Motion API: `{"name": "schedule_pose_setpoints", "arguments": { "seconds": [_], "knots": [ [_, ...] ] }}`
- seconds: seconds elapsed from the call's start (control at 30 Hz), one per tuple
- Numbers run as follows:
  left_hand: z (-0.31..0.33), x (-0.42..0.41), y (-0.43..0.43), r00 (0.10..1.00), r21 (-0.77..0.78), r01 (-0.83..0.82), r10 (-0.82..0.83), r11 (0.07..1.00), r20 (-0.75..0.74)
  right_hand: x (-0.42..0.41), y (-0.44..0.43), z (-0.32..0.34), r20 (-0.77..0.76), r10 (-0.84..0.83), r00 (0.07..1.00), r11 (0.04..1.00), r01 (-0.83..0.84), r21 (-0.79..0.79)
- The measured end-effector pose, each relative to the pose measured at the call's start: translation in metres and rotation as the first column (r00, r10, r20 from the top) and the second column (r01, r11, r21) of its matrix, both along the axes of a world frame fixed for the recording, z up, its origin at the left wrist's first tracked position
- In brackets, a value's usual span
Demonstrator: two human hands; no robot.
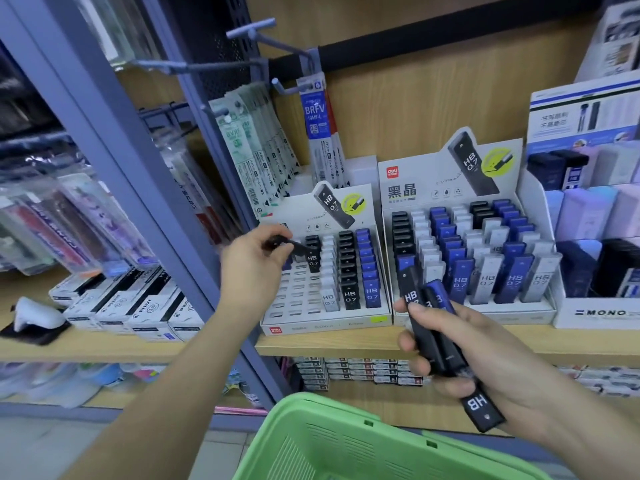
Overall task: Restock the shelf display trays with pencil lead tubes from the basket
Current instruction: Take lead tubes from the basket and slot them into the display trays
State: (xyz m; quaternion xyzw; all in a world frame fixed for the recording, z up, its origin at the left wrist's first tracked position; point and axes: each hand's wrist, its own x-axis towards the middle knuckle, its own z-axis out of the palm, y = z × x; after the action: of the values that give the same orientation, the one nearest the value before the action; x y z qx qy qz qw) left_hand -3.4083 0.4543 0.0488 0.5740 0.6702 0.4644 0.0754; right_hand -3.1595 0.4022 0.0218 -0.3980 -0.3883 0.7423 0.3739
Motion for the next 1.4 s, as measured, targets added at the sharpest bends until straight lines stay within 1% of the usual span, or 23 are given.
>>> {"name": "schedule_pose_setpoints", "arguments": {
  "seconds": [0.13, 0.23, 0.37, 0.43, 0.47, 0.57, 0.63, 0.67, 0.77, 0.83, 0.87, 0.93, 0.97, 1.0, 1.03, 1.07, 1.1, 1.13, 1.17, 1.2, 1.27, 1.33, 1.4],
  "knots": [
    [-0.015, -0.001, 0.013, 0.990, -0.143, 0.034, -0.053, 0.989, -0.129, 0.001, -0.001, -0.002, -0.028, 0.026, 0.999, 0.999, -0.027, -0.018],
    [-0.024, -0.007, 0.015, 0.962, -0.229, 0.060, -0.117, 0.972, -0.245, 0.001, 0.000, -0.004, -0.042, 0.038, 0.998, 0.999, -0.040, -0.036],
    [-0.026, -0.009, 0.017, 0.913, -0.319, 0.119, -0.230, 0.940, -0.336, 0.000, 0.000, -0.004, -0.043, 0.067, 0.997, 0.996, -0.069, -0.051],
    [-0.024, -0.006, 0.020, 0.879, -0.302, 0.154, -0.270, 0.941, -0.393, 0.000, 0.000, -0.004, -0.047, 0.082, 0.996, 0.995, -0.084, -0.054],
    [-0.024, -0.004, 0.021, 0.884, -0.262, 0.168, -0.263, 0.950, -0.388, 0.000, 0.000, -0.005, -0.049, 0.087, 0.995, 0.994, -0.090, -0.056],
    [-0.026, 0.001, 0.024, 0.948, -0.135, 0.106, -0.142, 0.985, -0.286, 0.000, 0.000, -0.006, -0.066, 0.085, 0.994, 0.994, -0.089, -0.063],
    [-0.028, 0.004, 0.024, 0.972, -0.139, 0.060, -0.089, 0.988, -0.219, 0.000, 0.001, -0.007, -0.077, 0.083, 0.994, 0.994, -0.088, -0.068],
    [-0.029, 0.004, 0.023, 0.972, -0.135, 0.054, -0.082, 0.989, -0.219, 0.000, 0.001, -0.007, -0.083, 0.083, 0.993, 0.994, -0.089, -0.070],
    [-0.029, 0.002, 0.025, 0.947, -0.077, 0.051, -0.073, 0.996, -0.311, 0.001, 0.001, -0.008, -0.093, 0.089, 0.992, 0.993, -0.095, -0.069],
    [-0.022, 0.005, 0.025, 0.920, -0.077, 0.046, -0.072, 0.996, -0.385, 0.001, 0.000, -0.008, -0.089, 0.102, 0.991, 0.993, -0.107, -0.056],
    [-0.016, 0.008, 0.024, 0.921, -0.076, 0.043, -0.069, 0.996, -0.385, 0.001, 0.000, -0.008, -0.083, 0.111, 0.990, 0.992, -0.115, -0.047],
    [0.004, 0.021, 0.017, 0.954, -0.043, 0.083, -0.092, 0.996, -0.285, 0.001, 0.000, -0.009, -0.068, 0.131, 0.989, 0.990, -0.133, -0.036],
    [0.017, 0.030, 0.012, 0.971, -0.054, 0.156, -0.163, 0.986, -0.175, 0.001, 0.000, -0.009, -0.063, 0.139, 0.988, 0.990, -0.141, -0.032],
    [0.032, 0.041, 0.004, 0.958, -0.099, 0.280, -0.284, 0.955, -0.031, 0.001, 0.000, -0.009, -0.058, 0.147, 0.987, 0.988, -0.149, -0.029],
    [0.044, 0.052, -0.004, 0.903, -0.176, 0.430, -0.420, 0.886, 0.093, 0.001, 0.000, -0.008, -0.053, 0.157, 0.986, 0.987, -0.158, -0.021],
    [0.054, 0.062, -0.011, 0.839, -0.285, 0.542, -0.531, 0.791, 0.120, 0.002, -0.001, -0.007, -0.043, 0.168, 0.985, 0.986, -0.169, -0.010],
    [0.058, 0.070, -0.016, 0.778, -0.403, 0.595, -0.623, 0.696, 0.073, 0.002, 0.000, -0.007, -0.030, 0.179, 0.983, 0.984, -0.179, 0.006],
    [0.058, 0.078, -0.020, 0.721, -0.500, 0.608, -0.692, 0.616, 0.023, 0.002, 0.000, -0.007, -0.018, 0.185, 0.983, 0.983, -0.184, 0.020],
    [0.055, 0.084, -0.022, 0.683, -0.565, 0.600, -0.731, 0.566, -0.007, 0.002, 0.001, -0.008, -0.008, 0.187, 0.982, 0.982, -0.187, 0.033],
    [0.051, 0.089, -0.023, 0.673, -0.599, 0.588, -0.740, 0.543, -0.010, 0.002, 0.001, -0.008, 0.002, 0.188, 0.982, 0.981, -0.188, 0.044],
    [0.043, 0.092, -0.021, 0.699, -0.610, 0.578, -0.715, 0.542, 0.027, 0.001, 0.000, -0.009, 0.028, 0.191, 0.981, 0.979, -0.193, 0.062],
    [0.040, 0.091, -0.020, 0.725, -0.601, 0.588, -0.682, 0.542, 0.095, 0.001, -0.001, -0.009, 0.048, 0.198, 0.979, 0.977, -0.201, 0.073],
    [0.041, 0.088, -0.019, 0.756, -0.562, 0.602, -0.631, 0.567, 0.175, 0.001, -0.001, -0.009, 0.066, 0.196, 0.978, 0.976, -0.201, 0.080]
  ]
}}
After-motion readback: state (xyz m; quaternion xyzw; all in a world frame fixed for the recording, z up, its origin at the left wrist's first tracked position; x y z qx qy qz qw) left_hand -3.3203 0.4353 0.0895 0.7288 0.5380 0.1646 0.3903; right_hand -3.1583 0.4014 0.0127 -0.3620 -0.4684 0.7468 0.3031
